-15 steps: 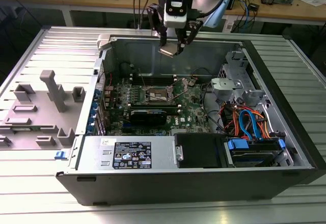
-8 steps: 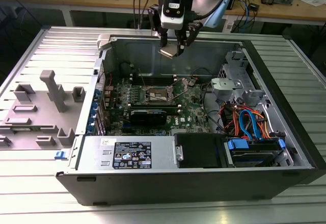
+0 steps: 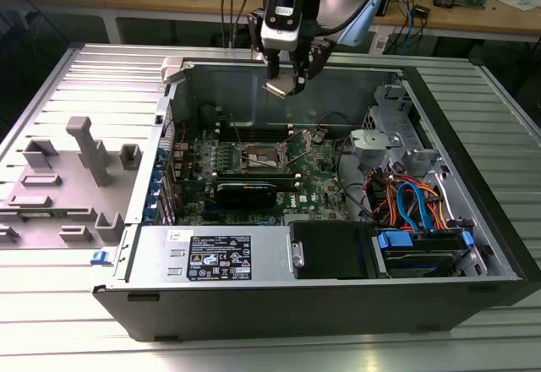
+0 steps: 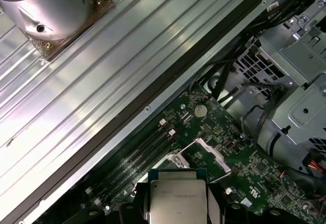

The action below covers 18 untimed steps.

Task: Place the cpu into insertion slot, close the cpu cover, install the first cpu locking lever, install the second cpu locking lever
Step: 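Place the cpu into insertion slot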

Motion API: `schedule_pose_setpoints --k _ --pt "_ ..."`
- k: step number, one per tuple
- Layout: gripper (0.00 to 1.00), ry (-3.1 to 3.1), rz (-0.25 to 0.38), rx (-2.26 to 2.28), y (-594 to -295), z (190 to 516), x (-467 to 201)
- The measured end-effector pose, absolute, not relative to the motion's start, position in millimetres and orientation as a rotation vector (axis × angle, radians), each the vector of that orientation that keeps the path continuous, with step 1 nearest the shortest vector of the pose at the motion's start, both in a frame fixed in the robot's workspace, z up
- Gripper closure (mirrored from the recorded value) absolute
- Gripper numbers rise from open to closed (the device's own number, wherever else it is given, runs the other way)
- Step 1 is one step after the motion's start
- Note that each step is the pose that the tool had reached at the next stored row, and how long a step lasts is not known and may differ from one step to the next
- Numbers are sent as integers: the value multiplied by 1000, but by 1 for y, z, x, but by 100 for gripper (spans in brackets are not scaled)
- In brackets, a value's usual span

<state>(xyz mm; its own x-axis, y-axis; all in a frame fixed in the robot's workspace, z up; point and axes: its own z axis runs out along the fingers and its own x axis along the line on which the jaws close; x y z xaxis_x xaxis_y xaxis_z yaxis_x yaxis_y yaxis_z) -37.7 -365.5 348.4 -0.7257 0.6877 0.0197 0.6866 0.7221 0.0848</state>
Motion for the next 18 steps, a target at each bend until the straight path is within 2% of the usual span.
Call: schedule_pose_setpoints --k 18 --pt "46 2848 133 1278 -366 346 -38"
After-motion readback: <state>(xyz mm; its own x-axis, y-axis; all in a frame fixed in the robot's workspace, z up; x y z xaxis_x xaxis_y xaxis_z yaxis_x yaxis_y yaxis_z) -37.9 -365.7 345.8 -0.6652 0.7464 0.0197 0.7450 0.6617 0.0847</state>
